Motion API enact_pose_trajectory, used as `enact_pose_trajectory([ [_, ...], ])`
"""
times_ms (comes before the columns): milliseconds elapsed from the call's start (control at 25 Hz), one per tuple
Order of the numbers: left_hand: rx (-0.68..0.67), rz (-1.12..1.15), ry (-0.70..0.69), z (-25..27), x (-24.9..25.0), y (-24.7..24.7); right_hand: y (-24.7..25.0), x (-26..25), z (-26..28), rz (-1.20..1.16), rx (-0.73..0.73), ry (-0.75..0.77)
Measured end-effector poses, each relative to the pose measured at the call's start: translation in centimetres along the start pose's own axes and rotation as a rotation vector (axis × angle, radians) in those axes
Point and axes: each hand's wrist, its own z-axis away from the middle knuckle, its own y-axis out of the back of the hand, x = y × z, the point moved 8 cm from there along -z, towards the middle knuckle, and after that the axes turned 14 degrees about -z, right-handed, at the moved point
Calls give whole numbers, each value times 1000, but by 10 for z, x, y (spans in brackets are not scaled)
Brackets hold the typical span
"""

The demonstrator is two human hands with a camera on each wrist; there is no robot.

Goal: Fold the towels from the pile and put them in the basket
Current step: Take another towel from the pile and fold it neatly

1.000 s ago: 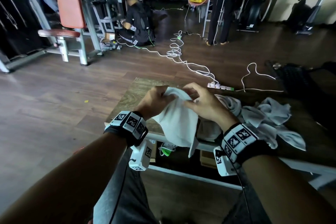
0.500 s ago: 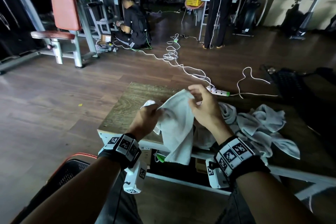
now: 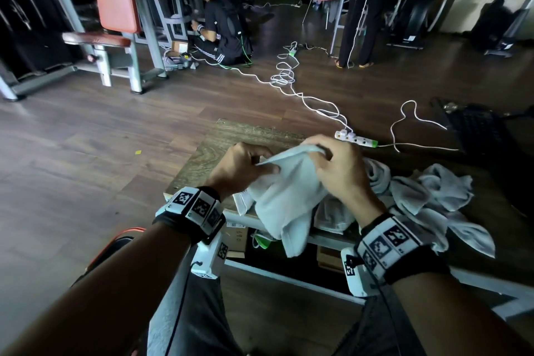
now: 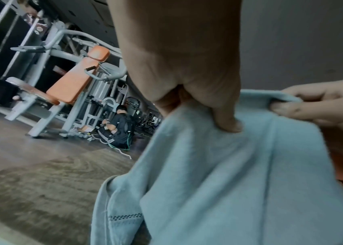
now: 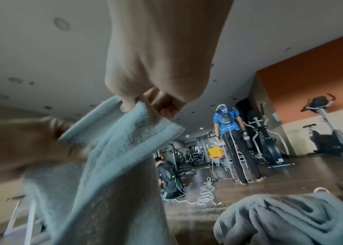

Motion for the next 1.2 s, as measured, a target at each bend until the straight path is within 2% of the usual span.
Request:
enact_pose_trajectory([
  [120,126,-238,132,5,-33,16,32,9,-16,-118,220,-58],
  [240,156,-223,172,4,-52,14,43,31,-17,-48,343,-189],
  [320,148,-106,141,0,-50,8,35,52,-13,-7,289,-303],
  [400,107,-39,102,-7,-37,0,4,67,-6,-41,39,-389],
  [480,31,19,36,-17,-15,-10,-34,64,4,-10,-222,-326],
  [520,-4,52,9,-21,-5,-15,-47,61,8,22,-276,-265],
  [600,-51,76,-18,-25,10,-21,-53,51,7,83,-217,-170],
  [720,-31,-51,16,-19,1,-21,-28,42,0,100,18,-155],
  [760,0,-125,40,-16,-11,-20,-18,41,-2,20,100,-164],
  [840,27,-219,133,-7,-46,-21,0,44,-2,-262,251,-285],
  [920,-2,-231,255,4,-77,-26,5,48,-1,-508,312,-416],
  [960,-30,-202,264,8,-83,-33,4,48,-2,-538,289,-449],
  [1040,-95,-67,206,14,-69,-50,-10,41,-4,-539,146,-460],
  [1120,-139,43,159,12,-43,-65,-28,30,-5,-497,14,-422],
  [1200,-173,144,160,6,-18,-73,-37,18,-8,-405,-32,-333],
])
